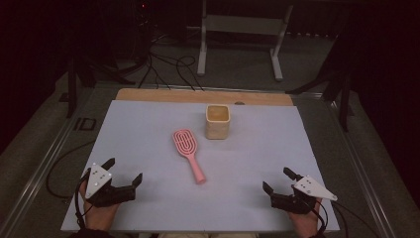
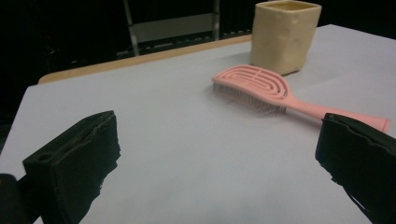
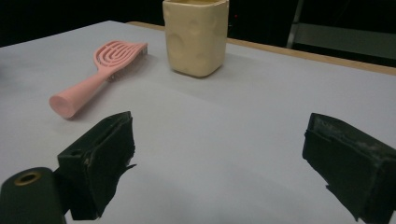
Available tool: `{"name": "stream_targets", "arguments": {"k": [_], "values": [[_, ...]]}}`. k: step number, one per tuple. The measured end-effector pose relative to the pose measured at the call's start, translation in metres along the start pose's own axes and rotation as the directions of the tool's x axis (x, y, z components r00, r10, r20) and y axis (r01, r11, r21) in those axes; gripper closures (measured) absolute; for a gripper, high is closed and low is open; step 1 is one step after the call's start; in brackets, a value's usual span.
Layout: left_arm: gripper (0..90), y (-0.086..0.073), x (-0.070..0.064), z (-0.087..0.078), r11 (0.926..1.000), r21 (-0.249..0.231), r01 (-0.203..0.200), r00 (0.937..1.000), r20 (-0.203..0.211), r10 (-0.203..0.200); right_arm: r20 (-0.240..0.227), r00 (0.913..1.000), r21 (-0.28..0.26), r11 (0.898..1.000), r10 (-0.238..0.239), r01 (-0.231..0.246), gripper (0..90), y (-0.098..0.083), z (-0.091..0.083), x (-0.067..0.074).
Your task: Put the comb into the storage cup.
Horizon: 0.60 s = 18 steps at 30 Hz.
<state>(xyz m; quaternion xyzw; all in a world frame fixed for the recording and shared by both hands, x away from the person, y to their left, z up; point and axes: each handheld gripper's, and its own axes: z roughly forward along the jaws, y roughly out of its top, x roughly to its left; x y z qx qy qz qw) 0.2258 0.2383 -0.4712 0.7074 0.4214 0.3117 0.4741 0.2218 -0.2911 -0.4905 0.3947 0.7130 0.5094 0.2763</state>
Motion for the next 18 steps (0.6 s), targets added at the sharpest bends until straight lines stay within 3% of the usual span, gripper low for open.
{"name": "stream_targets", "arguments": {"k": [1,12,13,18], "values": [[0.2,0.006,-0.005,0.005,0.9996,0.007,-0.026,0.9996,0.013,0.026,-0.003,1.0000,0.003,1.000,-0.007,0.007,8.8,0.000,0.000,0.002],[0.2,0.025,-0.013,0.017,0.9991,-0.006,-0.042,0.9980,0.046,0.042,-0.003,1.0000,0.002,1.000,0.003,-0.003,8.9,-0.001,0.001,0.001],[0.2,0.032,-0.017,0.020,0.9981,-0.011,-0.060,0.9967,0.053,0.061,-0.007,1.0000,0.000,1.000,0.003,-0.003,8.8,-0.001,0.003,0.002],[0.2,0.039,-0.021,0.023,0.9973,-0.018,-0.071,0.9954,0.063,0.072,-0.006,1.0000,0.001,1.000,0.002,-0.002,8.8,-0.001,0.003,0.002]]}}
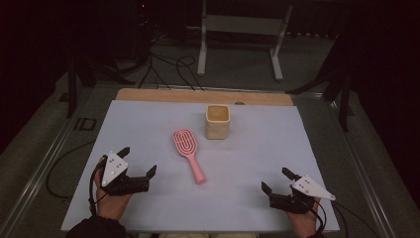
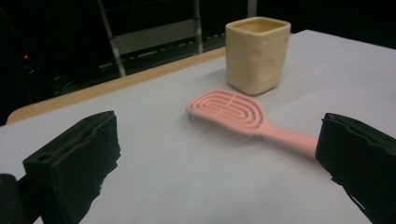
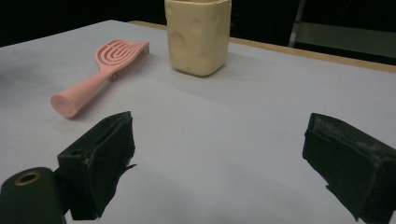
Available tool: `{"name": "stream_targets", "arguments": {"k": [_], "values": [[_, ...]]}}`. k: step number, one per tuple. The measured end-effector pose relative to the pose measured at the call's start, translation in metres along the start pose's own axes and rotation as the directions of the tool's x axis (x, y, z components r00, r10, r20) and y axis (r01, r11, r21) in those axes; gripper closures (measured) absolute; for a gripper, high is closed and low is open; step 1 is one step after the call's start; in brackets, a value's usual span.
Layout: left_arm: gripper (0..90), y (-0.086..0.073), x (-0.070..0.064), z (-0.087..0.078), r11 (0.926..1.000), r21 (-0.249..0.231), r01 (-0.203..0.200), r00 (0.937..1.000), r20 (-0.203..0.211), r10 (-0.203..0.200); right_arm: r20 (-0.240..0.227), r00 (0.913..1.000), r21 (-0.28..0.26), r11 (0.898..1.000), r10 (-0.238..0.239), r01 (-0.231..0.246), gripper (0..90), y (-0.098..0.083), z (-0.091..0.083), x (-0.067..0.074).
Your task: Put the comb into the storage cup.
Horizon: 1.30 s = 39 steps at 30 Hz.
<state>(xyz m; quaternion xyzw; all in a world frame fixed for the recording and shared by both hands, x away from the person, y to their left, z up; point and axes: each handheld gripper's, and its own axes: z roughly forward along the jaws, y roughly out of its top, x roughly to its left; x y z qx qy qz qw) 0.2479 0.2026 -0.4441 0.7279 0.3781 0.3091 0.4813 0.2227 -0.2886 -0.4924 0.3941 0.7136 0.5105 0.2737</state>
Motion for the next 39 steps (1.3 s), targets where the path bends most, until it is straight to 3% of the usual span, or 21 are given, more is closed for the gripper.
{"name": "stream_targets", "arguments": {"k": [3,9,28,39], "values": [[0.2,0.012,-0.003,0.008,0.9997,-0.009,-0.021,0.9998,0.008,0.021,0.005,1.0000,0.000,1.000,0.002,-0.002,8.8,0.000,0.000,0.000],[0.2,0.023,-0.001,0.014,0.9997,-0.024,-0.008,0.9997,0.023,0.008,0.005,1.0000,0.002,1.000,0.001,-0.001,8.9,0.000,0.000,-0.001],[0.4,0.034,0.001,0.031,0.9996,-0.024,0.018,0.9985,0.052,-0.016,0.003,1.0000,0.009,1.000,0.004,-0.004,8.8,-0.001,0.001,-0.001],[0.5,0.043,-0.005,0.044,0.9999,-0.008,-0.012,0.9973,0.073,0.013,0.007,0.9999,0.012,1.000,0.008,-0.008,8.8,-0.002,0.002,-0.002]]}}
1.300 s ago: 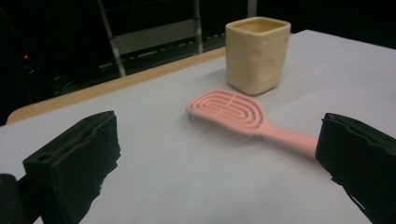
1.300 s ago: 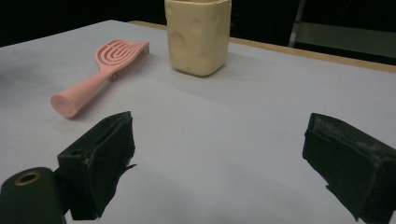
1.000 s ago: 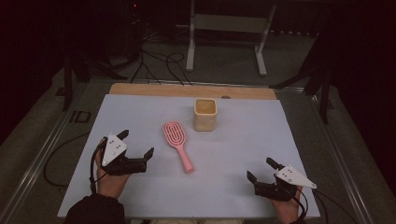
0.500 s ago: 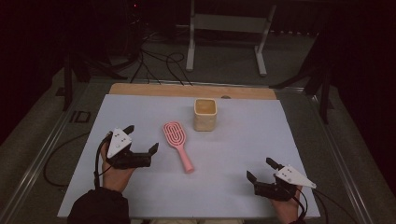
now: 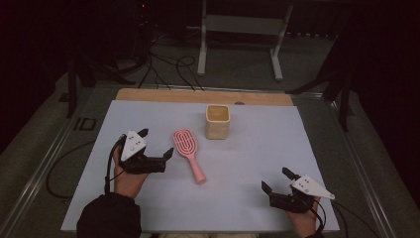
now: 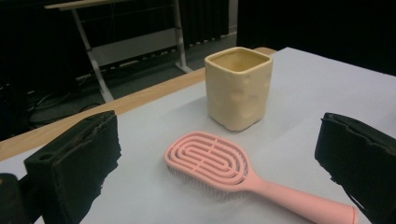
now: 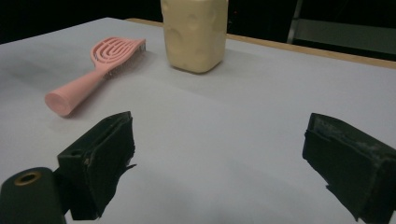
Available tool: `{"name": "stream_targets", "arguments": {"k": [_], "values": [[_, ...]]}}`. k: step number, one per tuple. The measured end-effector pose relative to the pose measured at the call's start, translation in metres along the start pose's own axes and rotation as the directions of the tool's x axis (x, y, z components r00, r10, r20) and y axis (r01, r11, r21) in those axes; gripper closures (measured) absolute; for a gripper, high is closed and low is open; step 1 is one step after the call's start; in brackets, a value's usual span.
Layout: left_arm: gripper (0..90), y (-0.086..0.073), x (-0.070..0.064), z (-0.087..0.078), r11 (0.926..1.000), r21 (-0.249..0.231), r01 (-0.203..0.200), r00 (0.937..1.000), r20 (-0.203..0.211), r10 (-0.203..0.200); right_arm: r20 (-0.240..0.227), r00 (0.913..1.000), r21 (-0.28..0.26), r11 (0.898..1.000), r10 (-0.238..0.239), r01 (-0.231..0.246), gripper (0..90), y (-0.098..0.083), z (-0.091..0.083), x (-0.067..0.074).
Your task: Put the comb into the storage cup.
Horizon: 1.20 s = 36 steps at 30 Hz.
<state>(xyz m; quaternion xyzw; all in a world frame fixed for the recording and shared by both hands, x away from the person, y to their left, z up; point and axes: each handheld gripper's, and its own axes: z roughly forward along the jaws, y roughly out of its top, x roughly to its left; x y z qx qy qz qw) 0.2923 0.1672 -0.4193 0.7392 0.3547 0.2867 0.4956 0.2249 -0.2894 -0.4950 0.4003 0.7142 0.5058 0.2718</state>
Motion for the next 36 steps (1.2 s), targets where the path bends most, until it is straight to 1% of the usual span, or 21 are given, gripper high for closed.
{"name": "stream_targets", "arguments": {"k": [3,7,12,16,23,26,33,36], "values": [[0.6,0.001,-0.001,0.005,1.0000,0.005,0.000,1.0000,0.008,0.000,0.001,1.0000,-0.002,1.000,-0.001,0.001,8.8,0.000,-0.001,0.000],[0.7,0.002,0.002,0.013,0.9997,0.025,-0.005,0.9999,0.015,0.005,0.001,1.0000,0.002,1.000,0.000,0.000,8.8,0.000,0.000,-0.001],[0.9,0.002,0.008,0.022,0.9989,0.038,0.026,0.9996,0.011,-0.027,0.005,1.0000,0.000,1.000,0.004,-0.004,8.8,0.000,0.000,-0.001],[1.0,0.000,0.010,0.027,0.9975,0.059,0.039,0.9992,0.009,-0.040,0.001,1.0000,0.003,1.000,-0.004,0.004,8.8,0.000,0.000,0.000],[0.9,-0.002,0.009,0.034,0.9959,0.082,0.038,0.9991,0.016,-0.039,0.001,1.0000,0.006,1.000,-0.004,0.004,8.9,0.000,0.002,0.000],[1.1,-0.003,0.008,0.038,0.9951,0.085,0.050,0.9983,0.026,-0.052,0.000,1.0000,0.006,1.000,-0.005,0.005,8.8,0.000,0.002,0.000],[1.6,-0.004,0.005,0.048,0.9928,0.110,0.048,0.9981,0.032,-0.052,0.001,1.0000,0.010,1.000,-0.001,0.001,8.8,0.000,0.003,0.000],[1.8,-0.005,0.003,0.052,0.9915,0.123,0.041,0.9982,0.038,-0.046,-0.002,1.0000,0.011,1.000,-0.006,0.006,8.9,0.000,0.003,0.000]]}}
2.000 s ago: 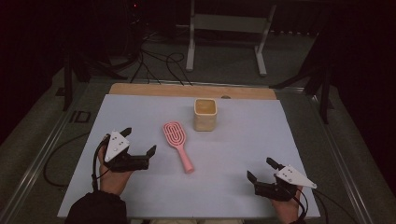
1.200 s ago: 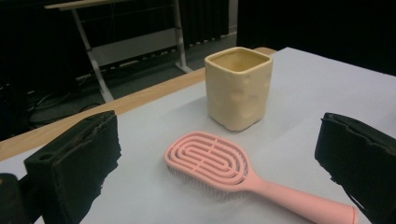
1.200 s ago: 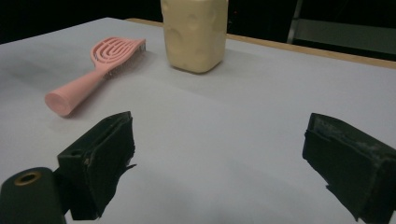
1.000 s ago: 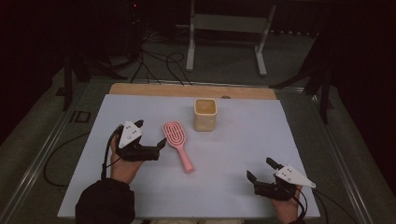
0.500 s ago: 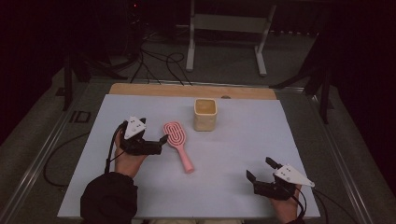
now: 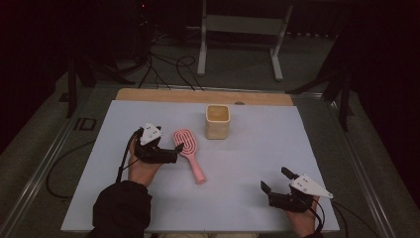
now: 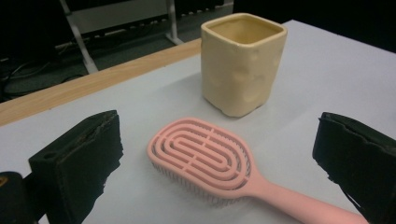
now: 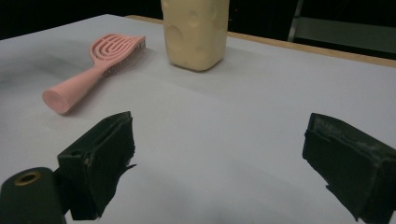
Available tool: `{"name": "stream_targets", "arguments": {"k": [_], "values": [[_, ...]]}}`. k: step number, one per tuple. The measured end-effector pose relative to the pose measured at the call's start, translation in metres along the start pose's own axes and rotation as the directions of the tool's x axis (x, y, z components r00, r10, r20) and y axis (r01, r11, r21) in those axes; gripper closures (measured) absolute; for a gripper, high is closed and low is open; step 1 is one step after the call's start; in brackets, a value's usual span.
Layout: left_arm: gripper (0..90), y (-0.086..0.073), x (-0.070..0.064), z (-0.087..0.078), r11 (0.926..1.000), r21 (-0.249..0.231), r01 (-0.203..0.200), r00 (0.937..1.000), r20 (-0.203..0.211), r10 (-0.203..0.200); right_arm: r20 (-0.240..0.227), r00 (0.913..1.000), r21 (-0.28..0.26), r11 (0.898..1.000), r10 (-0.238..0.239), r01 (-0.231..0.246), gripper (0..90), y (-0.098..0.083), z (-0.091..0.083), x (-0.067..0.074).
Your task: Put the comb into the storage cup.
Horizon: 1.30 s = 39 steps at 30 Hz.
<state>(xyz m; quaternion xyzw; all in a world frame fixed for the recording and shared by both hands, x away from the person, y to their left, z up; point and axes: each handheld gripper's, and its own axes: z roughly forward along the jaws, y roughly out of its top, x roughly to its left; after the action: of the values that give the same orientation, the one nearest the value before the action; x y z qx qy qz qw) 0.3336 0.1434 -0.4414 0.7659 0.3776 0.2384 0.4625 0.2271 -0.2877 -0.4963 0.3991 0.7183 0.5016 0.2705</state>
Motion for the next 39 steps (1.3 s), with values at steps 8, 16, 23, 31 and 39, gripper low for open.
{"name": "stream_targets", "arguments": {"k": [8,16,23,31,39], "values": [[2.7,0.003,-0.007,0.011,0.9999,0.013,0.003,0.9997,0.025,-0.004,-0.001,1.0000,0.002,1.000,0.001,-0.001,8.8,0.000,0.000,0.000],[3.9,0.002,-0.014,0.022,0.9993,0.038,0.006,0.9988,0.048,-0.008,-0.001,1.0000,0.003,1.000,-0.001,0.001,8.8,0.000,0.001,0.000],[7.1,0.001,-0.021,0.030,0.9983,0.058,0.003,0.9968,0.080,-0.007,-0.002,1.0000,0.005,1.000,-0.001,0.001,8.8,0.000,0.001,0.000],[18.4,-0.001,-0.033,0.040,0.9962,0.086,-0.012,0.9953,0.096,0.003,-0.002,1.0000,0.005,1.000,-0.002,0.002,8.9,-0.001,0.001,0.000],[48.5,-0.004,-0.044,0.048,0.9935,0.108,-0.035,0.9906,0.136,0.020,-0.002,1.0000,0.005,1.000,-0.001,0.001,8.8,-0.001,0.001,-0.001]]}}
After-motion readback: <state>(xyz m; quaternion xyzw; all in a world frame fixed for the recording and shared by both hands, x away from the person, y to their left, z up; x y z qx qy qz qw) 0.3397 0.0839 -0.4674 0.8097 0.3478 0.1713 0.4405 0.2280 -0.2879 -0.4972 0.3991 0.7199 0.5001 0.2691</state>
